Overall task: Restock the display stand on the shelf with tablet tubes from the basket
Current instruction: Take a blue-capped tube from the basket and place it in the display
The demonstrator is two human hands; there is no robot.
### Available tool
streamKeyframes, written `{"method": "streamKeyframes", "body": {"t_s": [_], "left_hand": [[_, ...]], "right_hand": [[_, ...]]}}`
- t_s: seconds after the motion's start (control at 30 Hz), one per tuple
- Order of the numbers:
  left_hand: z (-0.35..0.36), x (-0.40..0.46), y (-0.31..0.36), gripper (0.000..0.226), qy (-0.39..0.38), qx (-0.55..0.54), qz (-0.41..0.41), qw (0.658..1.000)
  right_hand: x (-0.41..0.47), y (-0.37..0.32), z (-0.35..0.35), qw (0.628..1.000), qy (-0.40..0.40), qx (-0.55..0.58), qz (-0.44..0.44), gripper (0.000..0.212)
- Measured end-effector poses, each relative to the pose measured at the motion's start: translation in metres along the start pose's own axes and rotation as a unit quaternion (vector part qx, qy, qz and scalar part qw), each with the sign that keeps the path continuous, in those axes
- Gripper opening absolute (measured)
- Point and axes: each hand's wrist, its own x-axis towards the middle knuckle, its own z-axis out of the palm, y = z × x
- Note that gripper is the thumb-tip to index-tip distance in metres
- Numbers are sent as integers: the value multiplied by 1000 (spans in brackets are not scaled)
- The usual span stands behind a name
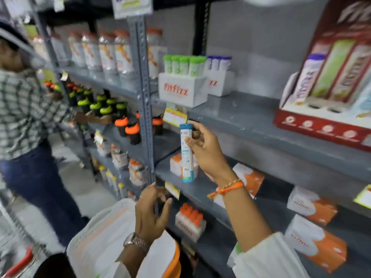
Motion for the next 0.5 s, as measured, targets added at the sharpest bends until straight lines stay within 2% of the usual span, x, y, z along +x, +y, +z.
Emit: {"method": "streamKeyframes", "body": {"t_s": [0.17,0.33,0.5], "left_hand": [[40,66,46,10,-11,-71,70,995],[97,119,126,38,-7,-129,172,977],[147,145,185,15,-8,-146,267,953]], "right_hand": [[-8,-71,-82,992,94,-35,-72,43],[-35,-130,-169,960,214,-137,-120,44],[-64,-173,-236,918,305,-216,-130,40]]}}
